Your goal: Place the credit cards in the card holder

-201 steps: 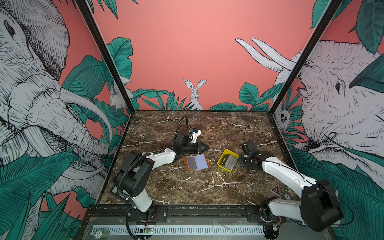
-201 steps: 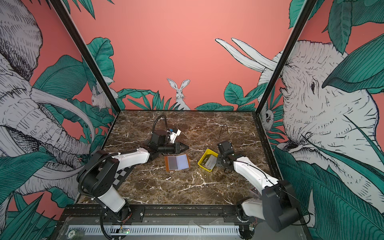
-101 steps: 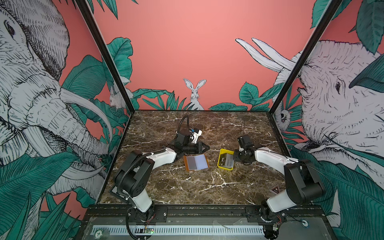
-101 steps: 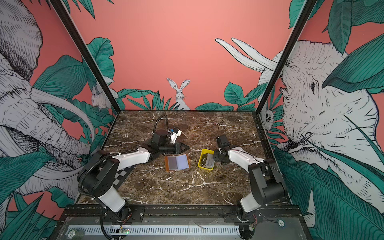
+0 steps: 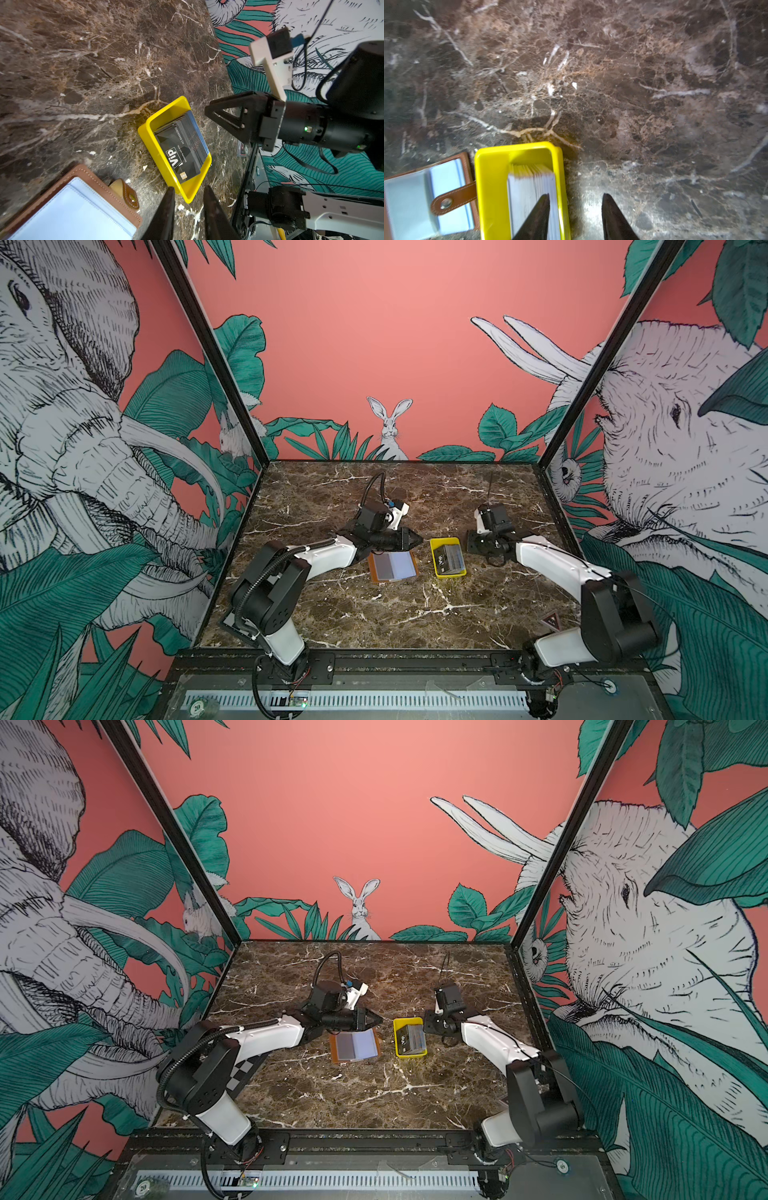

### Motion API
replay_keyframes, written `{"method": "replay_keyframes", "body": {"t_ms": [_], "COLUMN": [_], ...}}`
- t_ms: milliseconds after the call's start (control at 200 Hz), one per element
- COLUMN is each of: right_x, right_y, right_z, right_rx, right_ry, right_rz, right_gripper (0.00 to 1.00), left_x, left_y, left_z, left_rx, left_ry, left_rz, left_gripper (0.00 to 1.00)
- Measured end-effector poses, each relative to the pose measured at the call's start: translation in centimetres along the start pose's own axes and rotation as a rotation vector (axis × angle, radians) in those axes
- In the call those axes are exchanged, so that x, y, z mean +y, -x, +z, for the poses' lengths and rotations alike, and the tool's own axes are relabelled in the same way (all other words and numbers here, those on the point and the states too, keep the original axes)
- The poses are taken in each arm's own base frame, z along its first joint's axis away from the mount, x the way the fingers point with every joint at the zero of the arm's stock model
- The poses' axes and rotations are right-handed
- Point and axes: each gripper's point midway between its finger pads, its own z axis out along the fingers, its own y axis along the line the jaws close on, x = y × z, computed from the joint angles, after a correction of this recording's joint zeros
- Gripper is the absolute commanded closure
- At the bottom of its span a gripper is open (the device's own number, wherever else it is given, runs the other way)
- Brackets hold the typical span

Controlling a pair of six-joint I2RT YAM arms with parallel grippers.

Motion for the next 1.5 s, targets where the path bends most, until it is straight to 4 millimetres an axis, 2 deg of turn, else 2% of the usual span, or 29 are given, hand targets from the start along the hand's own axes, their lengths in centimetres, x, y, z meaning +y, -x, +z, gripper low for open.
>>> {"method": "replay_keyframes", "body": {"t_ms": [155,435,655,1000,1285,1495], "right_x": [1.3,2.8,3.2,3.8,3.7,3.5], "right_y": [-0.7,-2.6,-3.6,-4.2,-5.1,-5.5], "right_z": [-1.1,-0.5,0.6,1.4,2.6,3.2], "right_rx": [-0.015,0.04,0.079,0.099,0.133,0.146], "right_ry": [0.089,0.167,0.172,0.176,0.165,0.15], "right_rz": [-0.01,-0.044,-0.062,-0.08,-0.086,-0.089], "right_gripper": [0.46,0.34,0.32,0.32,0.32,0.32], "left_x": [-0.7,-1.0,-0.4,1.8,2.5,2.5], "left_y": [0.5,-0.6,-1.5,-2.5,-3.5,-3.6], "left_z": [1.3,4.5,6.5,7.8,8.4,8.5], "left_rx": [0.016,0.1,0.156,0.201,0.228,0.228], "left_ry": [-0.003,0.039,0.081,0.156,0.178,0.178], "left_rz": [0.019,0.037,0.024,-0.034,-0.061,-0.063], "left_gripper": [0.75,0.8,0.86,0.93,0.93,0.93]}}
